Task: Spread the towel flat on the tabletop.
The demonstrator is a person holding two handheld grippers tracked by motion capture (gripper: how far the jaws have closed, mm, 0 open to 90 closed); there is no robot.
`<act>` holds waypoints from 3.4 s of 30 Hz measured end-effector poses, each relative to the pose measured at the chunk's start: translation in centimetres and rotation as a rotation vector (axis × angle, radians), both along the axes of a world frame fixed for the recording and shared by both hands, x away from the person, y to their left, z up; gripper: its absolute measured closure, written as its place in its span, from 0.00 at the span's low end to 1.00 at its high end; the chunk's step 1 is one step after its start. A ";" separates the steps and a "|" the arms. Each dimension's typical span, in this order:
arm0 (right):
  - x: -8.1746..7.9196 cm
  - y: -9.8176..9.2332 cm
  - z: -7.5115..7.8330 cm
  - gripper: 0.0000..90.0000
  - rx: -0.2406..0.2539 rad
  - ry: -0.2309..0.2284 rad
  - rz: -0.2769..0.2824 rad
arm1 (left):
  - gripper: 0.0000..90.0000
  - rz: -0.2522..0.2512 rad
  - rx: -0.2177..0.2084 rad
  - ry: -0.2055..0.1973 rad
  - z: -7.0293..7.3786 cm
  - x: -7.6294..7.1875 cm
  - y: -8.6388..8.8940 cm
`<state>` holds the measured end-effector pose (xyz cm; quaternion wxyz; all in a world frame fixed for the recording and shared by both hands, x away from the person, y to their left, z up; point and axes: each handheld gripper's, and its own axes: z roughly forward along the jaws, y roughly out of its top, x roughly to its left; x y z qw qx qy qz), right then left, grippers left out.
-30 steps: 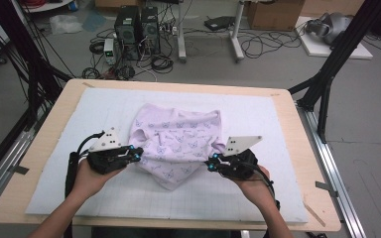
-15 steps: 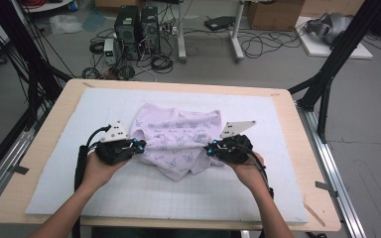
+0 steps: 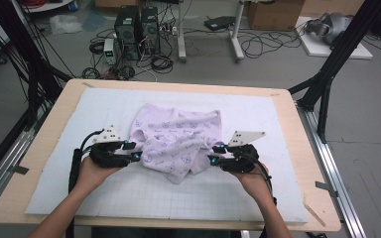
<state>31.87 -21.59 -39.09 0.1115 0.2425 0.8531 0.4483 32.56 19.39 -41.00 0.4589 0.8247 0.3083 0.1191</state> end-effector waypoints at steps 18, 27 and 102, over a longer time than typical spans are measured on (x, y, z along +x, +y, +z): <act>0.3 2.0 -3.3 0.92 -0.025 0.063 0.101 | 0.94 -0.073 0.073 -0.024 -0.3 -0.5 -2.4; -3.8 0.1 0.9 0.92 0.029 0.007 0.181 | 0.94 -0.061 0.069 -0.091 3.4 -4.5 0.5; -3.7 0.8 -3.8 0.82 -0.109 0.054 0.140 | 0.83 -0.047 0.158 -0.002 -2.2 -5.1 3.0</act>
